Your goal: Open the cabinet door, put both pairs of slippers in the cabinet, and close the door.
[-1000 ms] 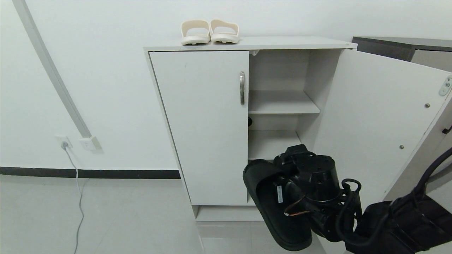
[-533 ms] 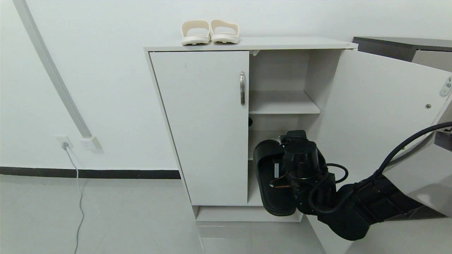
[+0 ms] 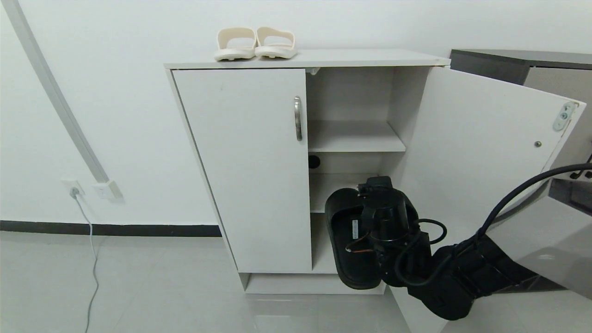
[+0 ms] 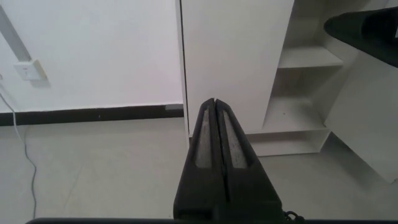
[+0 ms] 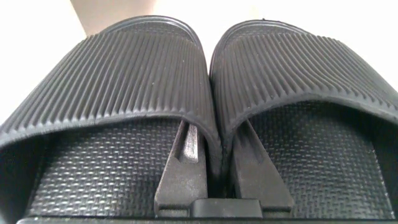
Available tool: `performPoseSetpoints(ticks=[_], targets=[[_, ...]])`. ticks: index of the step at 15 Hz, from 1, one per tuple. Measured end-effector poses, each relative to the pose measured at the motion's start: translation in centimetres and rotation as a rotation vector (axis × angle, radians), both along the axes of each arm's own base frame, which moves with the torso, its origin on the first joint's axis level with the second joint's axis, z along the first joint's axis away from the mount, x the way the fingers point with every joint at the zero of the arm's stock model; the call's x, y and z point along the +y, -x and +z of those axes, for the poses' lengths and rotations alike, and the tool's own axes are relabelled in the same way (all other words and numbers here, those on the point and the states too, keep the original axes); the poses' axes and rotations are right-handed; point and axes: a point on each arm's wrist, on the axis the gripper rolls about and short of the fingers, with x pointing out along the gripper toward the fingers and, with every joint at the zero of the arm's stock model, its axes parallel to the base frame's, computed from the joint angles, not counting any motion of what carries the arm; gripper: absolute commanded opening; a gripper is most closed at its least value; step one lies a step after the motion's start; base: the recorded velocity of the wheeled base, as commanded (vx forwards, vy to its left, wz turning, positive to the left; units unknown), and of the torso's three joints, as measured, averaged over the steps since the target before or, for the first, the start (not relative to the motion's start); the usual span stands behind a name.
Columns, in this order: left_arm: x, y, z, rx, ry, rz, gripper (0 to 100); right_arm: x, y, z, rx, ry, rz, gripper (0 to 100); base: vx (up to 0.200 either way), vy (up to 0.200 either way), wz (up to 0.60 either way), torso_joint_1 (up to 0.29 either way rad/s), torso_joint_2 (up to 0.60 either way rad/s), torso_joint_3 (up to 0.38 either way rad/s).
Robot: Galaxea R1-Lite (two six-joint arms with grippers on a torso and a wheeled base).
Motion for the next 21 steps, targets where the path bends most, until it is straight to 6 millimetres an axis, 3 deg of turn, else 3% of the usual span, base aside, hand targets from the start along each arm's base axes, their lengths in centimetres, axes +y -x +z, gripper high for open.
performPoseSetpoints(ticks=[3, 12, 18, 21], targets=[[0.0, 0.0, 0.0, 0.001, 0.001, 0.001, 0, 0.0, -0.1, -0.4, 0.008, 0.006, -0.001, 0, 0.0, 0.0, 0.0, 0.0, 0.0, 0.0], [0.0, 0.0, 0.0, 0.002, 0.007, 0.001, 0, -2.7, -2.7, -1.6, 0.031, 0.026, -0.097, 0, 0.0, 0.0, 0.0, 0.0, 0.0, 0.0], [0.0, 0.0, 0.0, 0.002, 0.007, 0.001, 0, -3.0, -2.8, -1.8, 0.034, 0.027, -0.105, 0, 0.0, 0.0, 0.0, 0.0, 0.0, 0.0], [0.0, 0.0, 0.0, 0.002, 0.006, 0.001, 0, -2.1, -2.3, -1.5, 0.013, 0.005, -0.064, 0, 0.0, 0.0, 0.0, 0.0, 0.0, 0.0]])
